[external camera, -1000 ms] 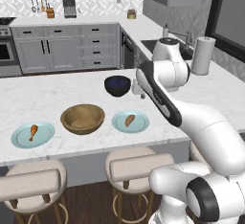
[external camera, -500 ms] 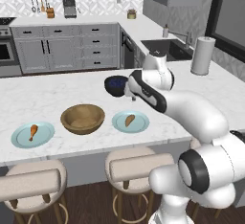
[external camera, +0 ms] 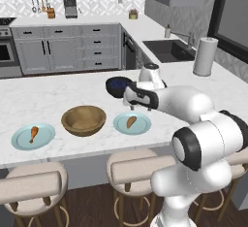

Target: Pick the chicken drumstick and sweet potato from their plates and place them in the bowl. Then put the bowl in the fridge.

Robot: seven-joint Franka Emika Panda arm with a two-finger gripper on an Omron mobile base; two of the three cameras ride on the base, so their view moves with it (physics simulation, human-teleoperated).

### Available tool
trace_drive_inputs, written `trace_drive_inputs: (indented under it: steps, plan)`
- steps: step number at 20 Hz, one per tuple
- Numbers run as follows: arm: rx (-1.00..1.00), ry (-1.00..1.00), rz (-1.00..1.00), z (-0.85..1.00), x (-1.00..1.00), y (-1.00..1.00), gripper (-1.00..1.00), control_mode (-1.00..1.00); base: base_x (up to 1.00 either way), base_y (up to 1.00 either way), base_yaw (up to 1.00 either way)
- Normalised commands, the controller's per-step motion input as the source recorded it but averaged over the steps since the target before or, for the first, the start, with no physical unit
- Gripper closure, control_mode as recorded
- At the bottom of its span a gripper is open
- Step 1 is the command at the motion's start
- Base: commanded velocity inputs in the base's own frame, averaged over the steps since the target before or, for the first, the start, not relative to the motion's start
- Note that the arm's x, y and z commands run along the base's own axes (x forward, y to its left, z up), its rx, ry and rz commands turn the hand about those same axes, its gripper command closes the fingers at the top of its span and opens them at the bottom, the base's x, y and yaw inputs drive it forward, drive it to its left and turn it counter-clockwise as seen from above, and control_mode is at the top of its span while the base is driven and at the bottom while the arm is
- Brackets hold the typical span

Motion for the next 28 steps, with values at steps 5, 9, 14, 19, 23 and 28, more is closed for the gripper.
trace_drive_inputs:
  steps: [5,9,14,19,23,28]
  plan:
    - [0.05,0.18,-0.1,-0.55,0.22,0.0,-1.0,-1.0,0.0,0.0,0.0]
    - [0.0,0.18,-0.04,-0.5,0.19,0.0,-1.0,-1.0,0.0,0.0,0.0]
    - [0.0,0.05,-0.03,-0.46,0.29,0.02,-1.0,-1.0,0.0,0.0,0.0]
    - [-0.01,0.0,-0.08,-0.06,0.39,0.12,-1.0,-1.0,0.0,0.0,0.0]
    - [-0.02,0.0,-0.1,-0.17,0.55,0.18,-1.0,-1.0,0.0,0.0,0.0]
    - [0.0,0.03,-0.09,-0.29,0.27,0.01,-1.0,-1.0,0.0,0.0,0.0]
